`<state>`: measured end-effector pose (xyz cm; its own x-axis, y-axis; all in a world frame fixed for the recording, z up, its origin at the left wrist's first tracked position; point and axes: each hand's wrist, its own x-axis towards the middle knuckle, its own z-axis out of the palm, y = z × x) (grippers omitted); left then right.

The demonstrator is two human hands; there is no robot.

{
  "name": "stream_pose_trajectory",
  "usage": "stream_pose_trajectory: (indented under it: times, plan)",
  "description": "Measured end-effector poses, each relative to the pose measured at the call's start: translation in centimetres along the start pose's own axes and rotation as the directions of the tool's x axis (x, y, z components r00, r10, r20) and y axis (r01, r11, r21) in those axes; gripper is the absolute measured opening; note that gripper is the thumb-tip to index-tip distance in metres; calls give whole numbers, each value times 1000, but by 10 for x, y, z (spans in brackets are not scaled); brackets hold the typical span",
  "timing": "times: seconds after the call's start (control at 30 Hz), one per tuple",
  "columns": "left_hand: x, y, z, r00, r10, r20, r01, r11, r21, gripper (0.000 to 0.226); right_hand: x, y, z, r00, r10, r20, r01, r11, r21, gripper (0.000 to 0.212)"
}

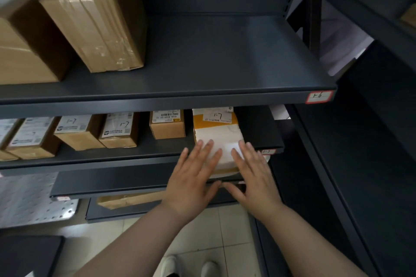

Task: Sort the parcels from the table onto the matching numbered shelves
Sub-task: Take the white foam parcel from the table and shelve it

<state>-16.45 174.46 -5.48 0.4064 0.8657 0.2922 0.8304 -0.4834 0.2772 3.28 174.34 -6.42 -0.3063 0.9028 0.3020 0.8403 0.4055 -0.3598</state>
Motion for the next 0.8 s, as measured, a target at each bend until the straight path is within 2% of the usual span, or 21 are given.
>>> stream_pose_trajectory:
  times: [0.03,0.1,0.33,0.8]
  plan:
    - [2,1,3,998,52,45,-55,996,75,69,0,3,2,998,-61,12,62,995,-82,82]
    - [10,3,7,992,42,118,-58,990,129,68,5,7,6,997,-67,46,73,987,-146,82]
    - [33,-5,0,960,-94,264,46,982,182,63,33,7,10,994,21,110,-3,987,-160,86]
    - [87,-38,-13,903,-229,363,93,930,356,62,104,10,6,927,118,356,-45,977,-206,73]
